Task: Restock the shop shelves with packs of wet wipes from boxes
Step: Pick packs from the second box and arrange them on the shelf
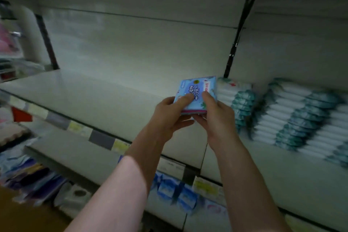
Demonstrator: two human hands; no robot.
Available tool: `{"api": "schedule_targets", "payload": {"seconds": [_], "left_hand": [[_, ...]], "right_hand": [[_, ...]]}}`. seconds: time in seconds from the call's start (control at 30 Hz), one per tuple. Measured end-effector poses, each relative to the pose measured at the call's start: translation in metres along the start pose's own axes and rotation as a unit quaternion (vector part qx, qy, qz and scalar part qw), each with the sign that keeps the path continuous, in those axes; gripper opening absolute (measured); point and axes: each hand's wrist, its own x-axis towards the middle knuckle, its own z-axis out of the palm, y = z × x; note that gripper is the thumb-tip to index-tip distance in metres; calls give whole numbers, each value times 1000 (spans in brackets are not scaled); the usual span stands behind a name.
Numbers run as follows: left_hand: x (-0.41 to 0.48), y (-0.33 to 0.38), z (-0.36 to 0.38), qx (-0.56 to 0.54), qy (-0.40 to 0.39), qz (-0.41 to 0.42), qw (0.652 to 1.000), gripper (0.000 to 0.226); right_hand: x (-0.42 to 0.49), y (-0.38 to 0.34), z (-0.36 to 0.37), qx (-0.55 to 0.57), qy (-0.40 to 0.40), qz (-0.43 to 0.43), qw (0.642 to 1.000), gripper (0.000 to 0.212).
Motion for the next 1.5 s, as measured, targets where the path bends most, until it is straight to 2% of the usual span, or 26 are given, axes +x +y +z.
{"api": "schedule_targets", "payload": {"seconds": [0.13, 0.23, 0.3, 0.43, 0.57, 0.63, 0.67, 0.77, 0.83, 0.9, 0.93, 1.0, 1.13, 1.17, 1.27, 1.33, 1.4, 1.5], "left_hand": [[28, 19, 7, 1, -29, -25, 999, 36], [45, 27, 6, -30, -24, -33, 999, 27], [55, 30, 6, -83, -41, -52, 994, 22], [68, 24, 13, -148, -71, -107, 981, 13], [71, 20, 30, -170, -80, -141, 972, 16], [72, 20, 39, -173, -90, -146, 970, 18], [73, 22, 43, -177, -95, -148, 968, 20], [76, 28, 53, -198, -101, -150, 963, 25], [77, 33, 57, -204, -101, -151, 962, 26], [76, 35, 61, -213, -102, -158, 959, 27], [77, 36, 61, -219, -101, -160, 957, 27], [80, 36, 60, -240, -90, -158, 954, 25], [91, 36, 55, -266, -68, -153, 949, 24], [93, 35, 55, -268, -65, -157, 948, 23], [96, 33, 57, -255, -53, -162, 952, 20], [96, 33, 58, -222, -41, -142, 964, 22], [96, 31, 58, -195, -35, -110, 974, 30], [90, 33, 62, -146, -59, -87, 984, 10]], "right_hand": [[16, -5, 1, 60, 61, 15, 996, 31], [25, -6, -6, 88, 92, 19, 992, 26], [29, -8, -11, 67, 115, 2, 991, 26], [33, -9, -25, -78, 126, -54, 988, 40], [43, -11, -39, -263, 94, -132, 951, 56], [51, -14, -48, -356, 100, -196, 908, 58], [55, -16, -52, -409, 115, -234, 875, 58], [67, -23, -62, -576, 154, -332, 731, 54], [76, -31, -63, -625, 140, -402, 654, 45], [82, -41, -66, -643, 122, -450, 607, 31], [82, -47, -68, -644, 112, -460, 601, 27], [80, -57, -73, -626, 108, -438, 636, 22], [83, -66, -89, -581, 171, -335, 722, 19], [85, -68, -90, -544, 173, -322, 755, 18], [89, -77, -85, -336, 151, -252, 895, 7], [91, -78, -81, -200, 130, -171, 956, 12], [93, -78, -79, -83, 115, -88, 986, 10], [96, -75, -75, 10, 119, -15, 993, 3]]}}
